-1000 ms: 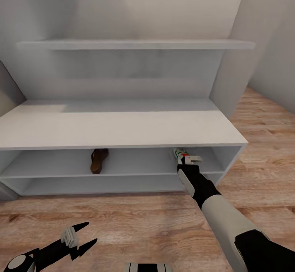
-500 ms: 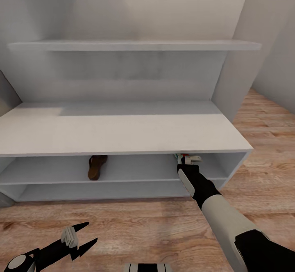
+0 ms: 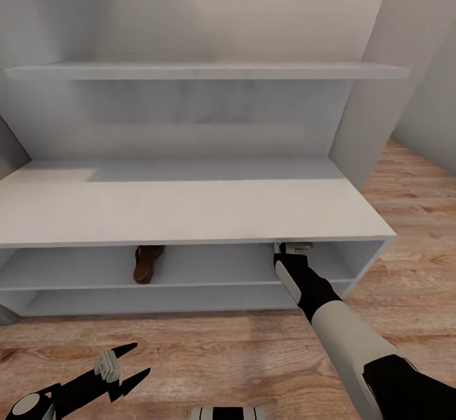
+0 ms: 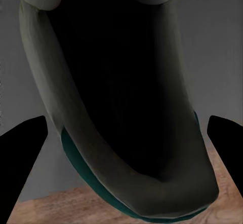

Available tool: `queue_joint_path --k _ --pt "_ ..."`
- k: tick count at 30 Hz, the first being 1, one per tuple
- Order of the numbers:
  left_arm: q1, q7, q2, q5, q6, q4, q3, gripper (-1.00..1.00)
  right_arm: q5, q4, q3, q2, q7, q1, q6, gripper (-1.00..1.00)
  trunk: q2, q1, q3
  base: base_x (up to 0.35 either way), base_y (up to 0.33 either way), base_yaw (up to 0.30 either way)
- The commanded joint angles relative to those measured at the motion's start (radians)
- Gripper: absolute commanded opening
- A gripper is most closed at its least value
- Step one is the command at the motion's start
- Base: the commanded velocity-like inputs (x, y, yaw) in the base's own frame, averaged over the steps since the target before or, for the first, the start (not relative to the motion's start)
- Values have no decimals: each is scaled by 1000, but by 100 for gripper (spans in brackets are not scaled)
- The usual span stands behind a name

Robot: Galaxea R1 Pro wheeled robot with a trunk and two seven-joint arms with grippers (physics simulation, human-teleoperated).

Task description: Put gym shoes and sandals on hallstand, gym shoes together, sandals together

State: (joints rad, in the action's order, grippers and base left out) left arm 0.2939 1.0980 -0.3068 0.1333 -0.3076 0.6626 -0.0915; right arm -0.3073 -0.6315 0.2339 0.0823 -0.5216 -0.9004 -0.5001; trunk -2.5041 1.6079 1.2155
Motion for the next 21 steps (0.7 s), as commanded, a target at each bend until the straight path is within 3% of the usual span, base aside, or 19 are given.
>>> queue_joint_path --k 1,21 --pt "1 3 0 2 -5 -1 -1 100 -24 19 5 -1 -8 0 3 -100 0 0 1 18 0 0" --pt "1 3 0 2 -5 -1 -1 100 -24 18 5 -1 -8 0 3 -100 0 0 1 42 0 0"
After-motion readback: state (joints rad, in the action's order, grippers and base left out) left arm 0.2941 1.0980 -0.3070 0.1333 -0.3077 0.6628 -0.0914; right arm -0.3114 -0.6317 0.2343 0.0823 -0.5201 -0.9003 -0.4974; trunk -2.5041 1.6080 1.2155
